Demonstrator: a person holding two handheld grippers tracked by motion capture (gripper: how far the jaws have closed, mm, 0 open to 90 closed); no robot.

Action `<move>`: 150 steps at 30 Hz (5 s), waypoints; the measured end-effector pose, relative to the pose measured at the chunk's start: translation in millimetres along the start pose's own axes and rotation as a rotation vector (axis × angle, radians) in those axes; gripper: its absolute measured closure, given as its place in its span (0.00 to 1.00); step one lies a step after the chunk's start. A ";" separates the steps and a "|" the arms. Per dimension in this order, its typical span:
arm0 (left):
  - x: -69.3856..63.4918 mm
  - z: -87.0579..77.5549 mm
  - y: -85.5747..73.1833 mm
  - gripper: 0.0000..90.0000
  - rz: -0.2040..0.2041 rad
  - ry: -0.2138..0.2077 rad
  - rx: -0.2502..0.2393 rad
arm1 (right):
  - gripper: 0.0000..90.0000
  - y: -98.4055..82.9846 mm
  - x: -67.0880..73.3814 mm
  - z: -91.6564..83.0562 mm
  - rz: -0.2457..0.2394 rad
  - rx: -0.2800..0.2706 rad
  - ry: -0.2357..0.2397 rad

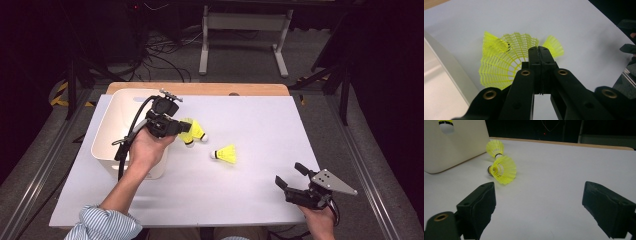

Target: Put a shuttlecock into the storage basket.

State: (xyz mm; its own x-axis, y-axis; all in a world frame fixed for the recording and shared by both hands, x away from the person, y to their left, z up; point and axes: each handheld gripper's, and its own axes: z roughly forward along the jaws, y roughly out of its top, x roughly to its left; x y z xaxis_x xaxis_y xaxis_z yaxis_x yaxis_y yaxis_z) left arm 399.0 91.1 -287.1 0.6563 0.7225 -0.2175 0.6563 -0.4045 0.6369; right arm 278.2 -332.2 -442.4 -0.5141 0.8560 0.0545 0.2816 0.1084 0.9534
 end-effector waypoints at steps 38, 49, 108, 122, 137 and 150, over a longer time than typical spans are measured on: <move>17.5 -44.6 1.5 1.00 -0.032 0.037 -0.067 | 0.14 -0.1 -0.6 0.1 0.006 0.001 0.000; 25.8 -55.0 -3.5 1.00 -0.059 0.057 -0.081 | 0.14 -0.2 -0.3 0.4 0.005 0.002 0.001; 64.1 -56.4 -11.8 1.00 -0.117 0.176 -0.082 | 0.14 -0.3 -0.6 0.1 0.006 0.002 0.001; 76.8 -43.7 -11.6 1.00 -0.137 0.196 -0.069 | 0.14 -0.3 -0.5 0.2 0.006 0.004 0.002; 84.3 -29.3 -9.2 1.00 -0.153 0.193 -0.055 | 0.14 -0.3 -0.9 0.0 0.007 0.002 0.004; 92.1 -19.0 -10.8 1.00 -0.171 0.192 -0.047 | 0.14 -0.3 -0.8 0.2 0.007 0.003 0.005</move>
State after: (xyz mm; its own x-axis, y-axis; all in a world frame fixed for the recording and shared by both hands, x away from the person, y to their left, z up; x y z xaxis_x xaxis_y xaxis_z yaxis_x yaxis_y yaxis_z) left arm 445.3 172.7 -300.0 0.4514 0.8733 -0.1834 0.7306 -0.2437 0.6379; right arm 278.7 -332.8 -442.8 -0.5158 0.8544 0.0628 0.2878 0.1037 0.9521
